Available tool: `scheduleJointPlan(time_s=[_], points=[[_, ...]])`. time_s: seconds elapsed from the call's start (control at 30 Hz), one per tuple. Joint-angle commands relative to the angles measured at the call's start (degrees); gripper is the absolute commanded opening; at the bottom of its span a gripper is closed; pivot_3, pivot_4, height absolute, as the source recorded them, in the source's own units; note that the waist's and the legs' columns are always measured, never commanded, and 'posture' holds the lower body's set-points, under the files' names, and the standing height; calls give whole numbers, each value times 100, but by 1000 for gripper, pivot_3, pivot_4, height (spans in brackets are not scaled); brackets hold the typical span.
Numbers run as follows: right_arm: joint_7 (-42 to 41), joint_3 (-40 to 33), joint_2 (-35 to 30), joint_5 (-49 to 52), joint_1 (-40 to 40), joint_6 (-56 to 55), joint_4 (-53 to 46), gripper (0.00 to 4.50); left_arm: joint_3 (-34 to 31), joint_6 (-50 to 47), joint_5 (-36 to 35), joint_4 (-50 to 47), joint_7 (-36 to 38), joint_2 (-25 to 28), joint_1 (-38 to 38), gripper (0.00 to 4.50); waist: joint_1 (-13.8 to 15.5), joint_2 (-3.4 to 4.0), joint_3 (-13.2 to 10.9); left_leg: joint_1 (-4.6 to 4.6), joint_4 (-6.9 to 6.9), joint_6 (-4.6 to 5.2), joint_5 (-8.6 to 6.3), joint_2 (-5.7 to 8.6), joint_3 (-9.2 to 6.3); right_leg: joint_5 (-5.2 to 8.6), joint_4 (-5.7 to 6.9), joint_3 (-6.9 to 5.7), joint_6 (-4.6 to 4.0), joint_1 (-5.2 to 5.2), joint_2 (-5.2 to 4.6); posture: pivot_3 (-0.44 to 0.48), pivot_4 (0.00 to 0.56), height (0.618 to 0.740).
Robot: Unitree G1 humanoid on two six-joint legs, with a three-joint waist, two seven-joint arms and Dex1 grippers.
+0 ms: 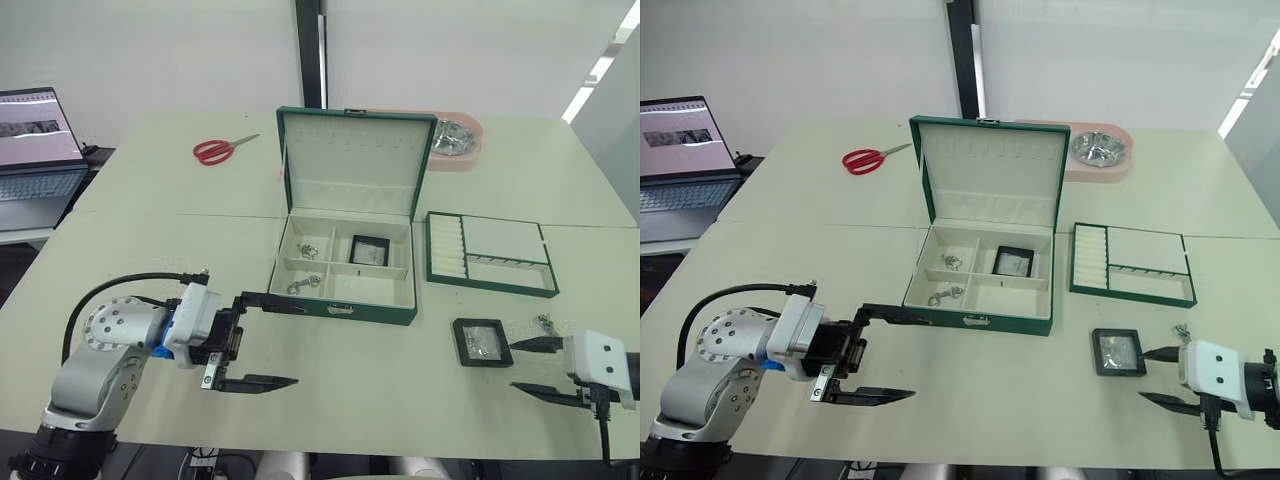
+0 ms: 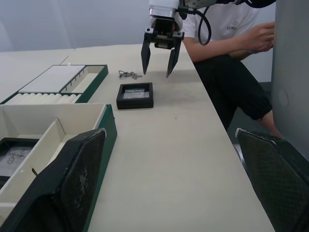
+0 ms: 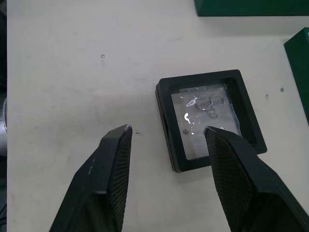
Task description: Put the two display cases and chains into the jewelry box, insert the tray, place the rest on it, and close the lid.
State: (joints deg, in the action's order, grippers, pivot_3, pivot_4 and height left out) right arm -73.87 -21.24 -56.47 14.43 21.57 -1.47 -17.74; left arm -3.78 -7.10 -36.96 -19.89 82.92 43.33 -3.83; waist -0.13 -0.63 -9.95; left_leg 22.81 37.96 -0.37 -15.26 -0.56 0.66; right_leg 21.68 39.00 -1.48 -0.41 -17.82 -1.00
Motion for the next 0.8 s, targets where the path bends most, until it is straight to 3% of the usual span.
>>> scheduleJointPlan(time_s=[0.03,0.63,0.8], points=[[88,208,-38,-142,-241,-224,202,2574,93,28,-17,-205,-55,-46,-6,4500,-1,0,0,-1,0,0,0,0,0,0,1,1,0,0,0,0,150,740],[355,1076,56,-350,-763,-586,754,2574,214,-60,-39,-329,-248,-59,-132,4500,3,0,0,0,1,-1,0,-1,-1,0,0,4,0,1,2,0,150,740],[452,1153,57,-380,-842,-597,775,1426,238,-127,-32,-330,-315,-83,-213,4500,3,0,0,0,1,-3,2,0,-1,0,1,5,0,1,2,0,150,740]])
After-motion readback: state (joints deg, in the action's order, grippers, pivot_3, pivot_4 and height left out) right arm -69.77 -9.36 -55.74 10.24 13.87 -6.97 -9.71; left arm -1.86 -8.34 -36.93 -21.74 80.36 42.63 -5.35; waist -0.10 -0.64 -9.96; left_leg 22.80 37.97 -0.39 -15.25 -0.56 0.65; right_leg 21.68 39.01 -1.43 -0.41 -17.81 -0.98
